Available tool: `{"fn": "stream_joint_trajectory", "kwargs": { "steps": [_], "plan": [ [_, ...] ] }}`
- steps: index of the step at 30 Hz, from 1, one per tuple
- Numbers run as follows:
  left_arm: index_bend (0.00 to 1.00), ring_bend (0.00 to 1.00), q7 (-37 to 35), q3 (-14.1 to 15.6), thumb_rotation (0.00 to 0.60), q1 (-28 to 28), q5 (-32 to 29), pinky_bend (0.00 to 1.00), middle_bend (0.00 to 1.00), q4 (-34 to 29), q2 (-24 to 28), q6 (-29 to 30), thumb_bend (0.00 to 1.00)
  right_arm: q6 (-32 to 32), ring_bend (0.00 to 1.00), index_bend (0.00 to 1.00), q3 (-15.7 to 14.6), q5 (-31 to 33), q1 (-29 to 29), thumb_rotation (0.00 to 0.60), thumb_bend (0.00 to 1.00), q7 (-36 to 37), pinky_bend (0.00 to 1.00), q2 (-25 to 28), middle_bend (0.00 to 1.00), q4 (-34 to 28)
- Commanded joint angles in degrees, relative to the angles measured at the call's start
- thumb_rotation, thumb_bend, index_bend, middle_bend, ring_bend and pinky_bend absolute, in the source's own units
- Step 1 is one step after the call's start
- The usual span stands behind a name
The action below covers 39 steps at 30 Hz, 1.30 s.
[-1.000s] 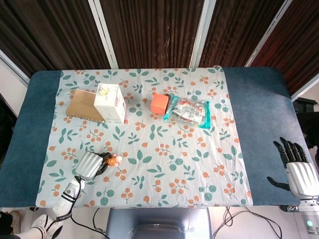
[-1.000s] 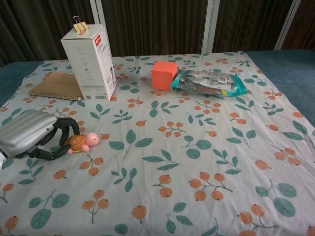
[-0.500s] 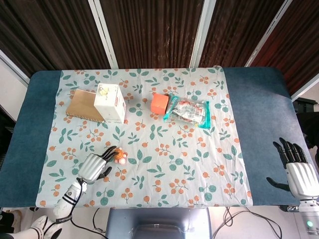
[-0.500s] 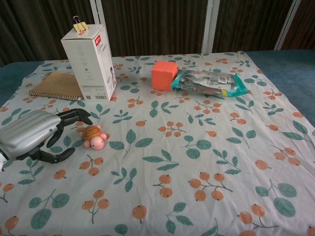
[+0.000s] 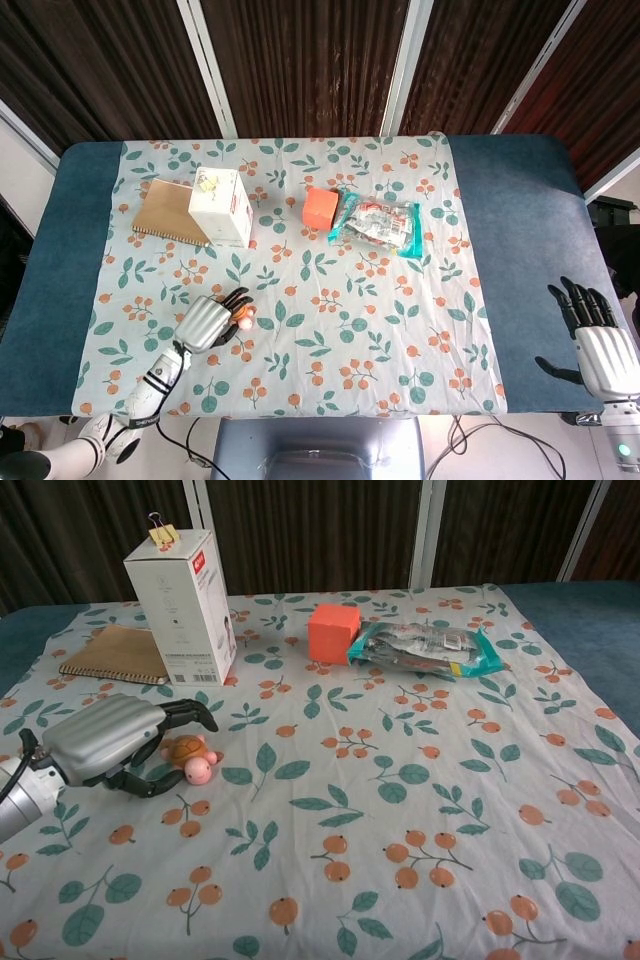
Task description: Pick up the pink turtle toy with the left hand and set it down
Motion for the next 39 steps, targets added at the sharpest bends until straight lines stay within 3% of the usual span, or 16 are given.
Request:
{"fn": "stream_joint_trajectory", "kwargs": {
  "steps": [1,9,15,24,32,39],
  "plan": [
    [0.3,0.75,-0.1,0.0,0.6,-0.1,-0.3,0.83,0.24,0.8,-0.4,0.0,0.39,0.1,0.0,0.0,0.0,0.0,0.0,0.6,0.21,0.1,0.0,0.0,0.0,0.1],
    [0.47,0.75,-1.0,0.7,0.6,-0.3,-0.1,0.83,0.4,3.0,-1.2,0.2,0.39,0.0,0.0,0.0,0.0,0.2,-0.1,0.6,0.21,-0.2,0.0,0.0,0.0,0.0],
    [0.65,0.78,-2.6,0.3,0.6,-0.4,-0.1,0.83,0.64,6.9,-3.3,2.1,0.4,0.1,0.0,0.0,0.1,0.2,-0.1,0.6,0.21,-0.4,0.0,-0.1,0.0,0.1],
    [0.82,0.82,-6.5,0.0,0.6,-0.3,0.6,0.87,0.84,13.9,-6.9,7.5,0.44,-0.3,0.0,0.0,0.1,0.4,0.0,0.6,0.21,-0.5,0.0,0.0,0.0,0.1],
    [0.84,0.85,-9.0,0.0,0.6,0.0,-0.1,0.9,0.91,18.0,-8.9,8.2,0.45,-0.6,0.0,0.0,-0.1,0.4,0.1,0.6,0.21,-0.9,0.0,-0.1,0.0,0.0],
    [0.83,0.86,-9.6,0.0,0.6,0.2,-0.9,0.9,0.88,20.2,-9.5,7.2,0.46,-0.6,0.0,0.0,0.0,0.5,0.1,0.6,0.21,-1.2,0.0,-0.2,0.0,0.0]
  ]
}}
